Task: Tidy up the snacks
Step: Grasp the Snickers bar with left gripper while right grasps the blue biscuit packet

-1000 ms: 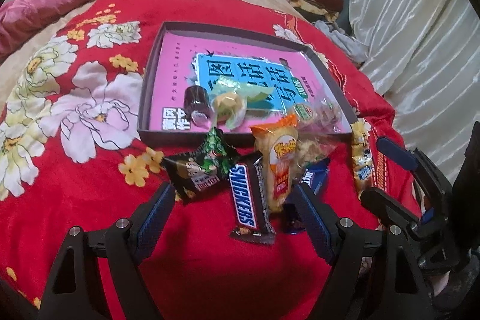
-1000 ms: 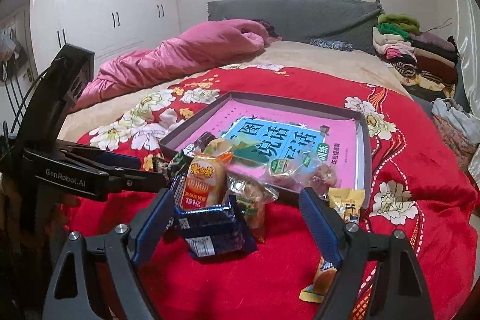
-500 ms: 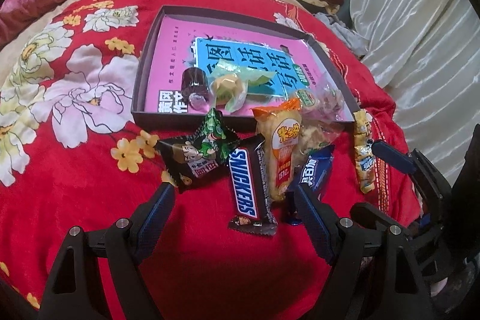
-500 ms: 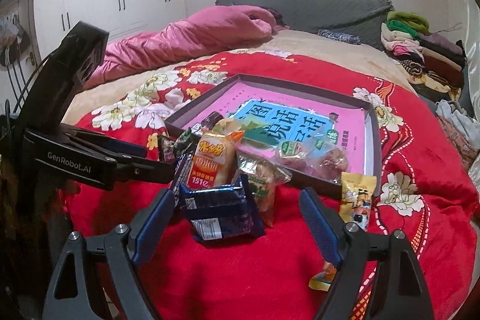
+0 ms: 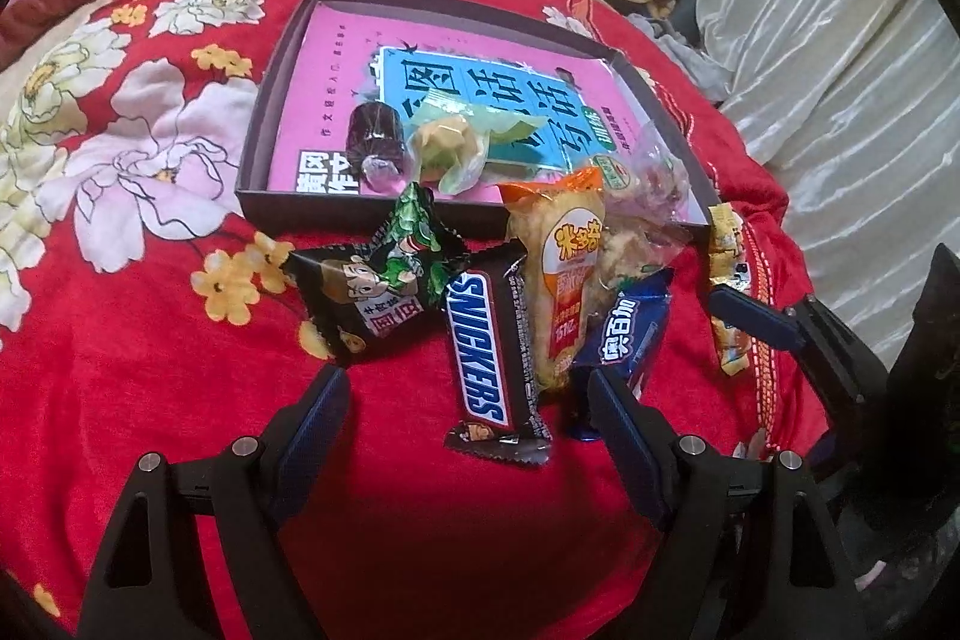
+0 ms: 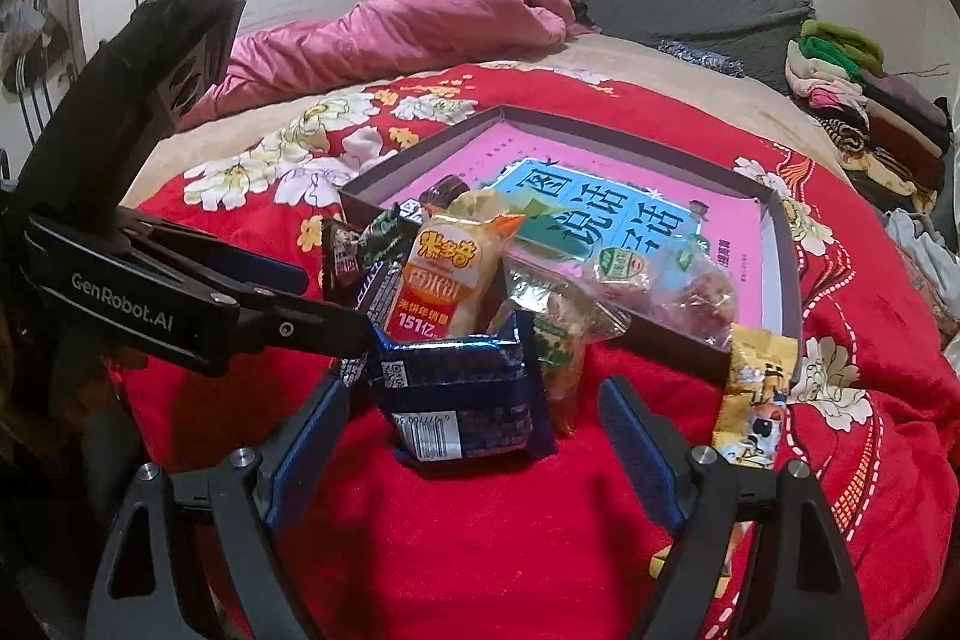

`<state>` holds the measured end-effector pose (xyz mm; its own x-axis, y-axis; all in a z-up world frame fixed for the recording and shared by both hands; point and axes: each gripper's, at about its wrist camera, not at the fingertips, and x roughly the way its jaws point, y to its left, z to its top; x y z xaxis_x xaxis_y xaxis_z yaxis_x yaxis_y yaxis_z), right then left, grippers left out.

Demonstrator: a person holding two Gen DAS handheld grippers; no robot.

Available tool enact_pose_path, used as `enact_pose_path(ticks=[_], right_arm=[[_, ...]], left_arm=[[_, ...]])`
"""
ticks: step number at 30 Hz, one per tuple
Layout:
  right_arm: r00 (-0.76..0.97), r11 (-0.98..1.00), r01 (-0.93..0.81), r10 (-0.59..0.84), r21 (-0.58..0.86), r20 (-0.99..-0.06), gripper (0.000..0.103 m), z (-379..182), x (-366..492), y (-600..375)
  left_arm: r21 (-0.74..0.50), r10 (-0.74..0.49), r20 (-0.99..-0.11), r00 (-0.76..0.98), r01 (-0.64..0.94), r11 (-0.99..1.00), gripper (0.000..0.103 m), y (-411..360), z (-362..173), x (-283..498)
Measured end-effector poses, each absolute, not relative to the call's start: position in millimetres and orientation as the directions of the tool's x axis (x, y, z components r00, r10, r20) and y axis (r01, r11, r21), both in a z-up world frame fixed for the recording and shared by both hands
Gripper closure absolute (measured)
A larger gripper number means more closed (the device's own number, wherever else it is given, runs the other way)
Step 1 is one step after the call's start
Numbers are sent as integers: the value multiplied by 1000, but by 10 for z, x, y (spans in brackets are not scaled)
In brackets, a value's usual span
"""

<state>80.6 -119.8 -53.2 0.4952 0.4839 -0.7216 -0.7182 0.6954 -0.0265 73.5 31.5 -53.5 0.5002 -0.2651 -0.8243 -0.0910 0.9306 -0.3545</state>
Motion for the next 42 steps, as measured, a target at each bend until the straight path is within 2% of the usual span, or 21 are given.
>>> enact_pose_path(ticks=[14, 22, 25, 27, 33, 38, 42], right_arm=[[506, 682, -728, 467, -69, -725, 18, -649, 849, -1090], [492, 679, -731, 462, -62, -738, 27, -746, 917, -1034], [490, 686, -725, 461, -53, -740, 33, -753, 939, -1054], [491, 700, -712, 448, -48, -748, 40, -766, 976, -1083], [463, 727, -686, 462, 24, -756, 45, -762, 1061, -1201], [459, 733, -679, 467, 41, -756, 46, -746, 1072, -1249], [457, 737, -674, 471, 53, -754, 46, -736, 1076, -1275]], left_arm=[[-392, -300, -816, 494, -91, 916, 21, 337, -586, 749], [-400, -303, -816, 492, -102, 911, 22, 370, -612, 754], [-406, -309, -817, 487, -103, 908, 30, 372, -640, 761], [-411, -314, -818, 483, -107, 905, 31, 368, -665, 768], [-424, -325, -811, 486, -106, 899, 35, 366, -695, 797], [-457, -358, -798, 484, -100, 884, 49, 381, -734, 817], [-512, -407, -771, 490, -95, 854, 52, 432, -768, 826]])
